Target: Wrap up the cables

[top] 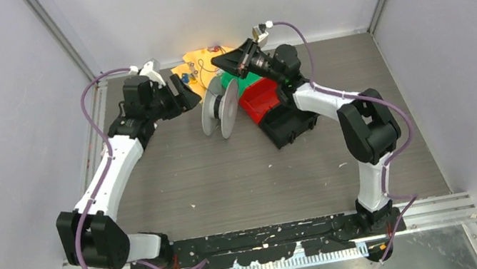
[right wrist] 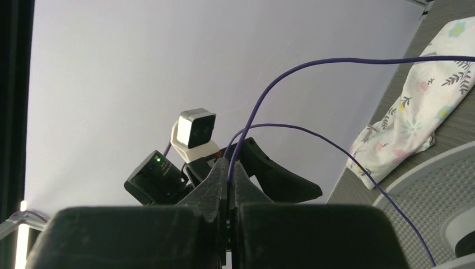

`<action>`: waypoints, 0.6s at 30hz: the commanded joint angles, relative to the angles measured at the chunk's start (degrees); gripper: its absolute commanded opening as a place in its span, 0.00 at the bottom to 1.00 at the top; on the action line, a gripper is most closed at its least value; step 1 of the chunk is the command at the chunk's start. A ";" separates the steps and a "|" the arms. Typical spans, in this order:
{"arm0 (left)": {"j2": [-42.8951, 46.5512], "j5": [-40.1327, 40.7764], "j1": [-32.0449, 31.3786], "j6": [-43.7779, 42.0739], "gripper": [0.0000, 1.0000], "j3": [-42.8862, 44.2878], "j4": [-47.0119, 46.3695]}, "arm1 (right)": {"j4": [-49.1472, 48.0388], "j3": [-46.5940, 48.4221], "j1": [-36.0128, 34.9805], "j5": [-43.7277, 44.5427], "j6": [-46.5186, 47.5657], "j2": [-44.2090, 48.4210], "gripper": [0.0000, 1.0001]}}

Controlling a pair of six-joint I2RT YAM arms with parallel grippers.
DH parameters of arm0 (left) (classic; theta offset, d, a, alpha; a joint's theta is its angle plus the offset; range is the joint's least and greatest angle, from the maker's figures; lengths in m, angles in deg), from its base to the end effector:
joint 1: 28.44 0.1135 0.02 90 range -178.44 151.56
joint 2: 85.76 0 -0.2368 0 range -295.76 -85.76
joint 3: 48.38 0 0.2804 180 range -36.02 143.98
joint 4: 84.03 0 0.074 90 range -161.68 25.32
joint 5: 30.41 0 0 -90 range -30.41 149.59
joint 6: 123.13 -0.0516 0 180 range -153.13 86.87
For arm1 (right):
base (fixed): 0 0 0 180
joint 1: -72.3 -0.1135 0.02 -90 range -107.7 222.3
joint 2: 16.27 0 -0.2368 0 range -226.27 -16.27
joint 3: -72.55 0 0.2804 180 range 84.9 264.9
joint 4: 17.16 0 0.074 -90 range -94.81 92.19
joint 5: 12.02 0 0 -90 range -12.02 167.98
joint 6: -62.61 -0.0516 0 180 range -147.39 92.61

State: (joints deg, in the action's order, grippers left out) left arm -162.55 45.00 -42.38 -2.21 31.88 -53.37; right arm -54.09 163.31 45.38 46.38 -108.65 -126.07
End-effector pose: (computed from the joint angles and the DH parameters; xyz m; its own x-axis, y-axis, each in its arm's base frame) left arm 0.3424 -0.0984 0.3044 -0.6120 -0.3605 -0.7039 0.1587 0.8160 -0.5558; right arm 0.4135 0.2403 0.2811 -0.7790 0.5486 -0.3037 -0.3969 -0.0564 0.9161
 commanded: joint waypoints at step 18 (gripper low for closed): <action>-4.97 15.63 -9.30 -5.40 0.75 4.67 -3.59 | -0.27 -5.62 -0.09 0.56 4.58 8.67 0.01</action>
State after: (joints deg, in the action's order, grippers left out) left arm -165.92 53.51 -50.20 -4.29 32.51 -53.92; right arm -53.01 157.78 45.40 46.47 -105.54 -121.28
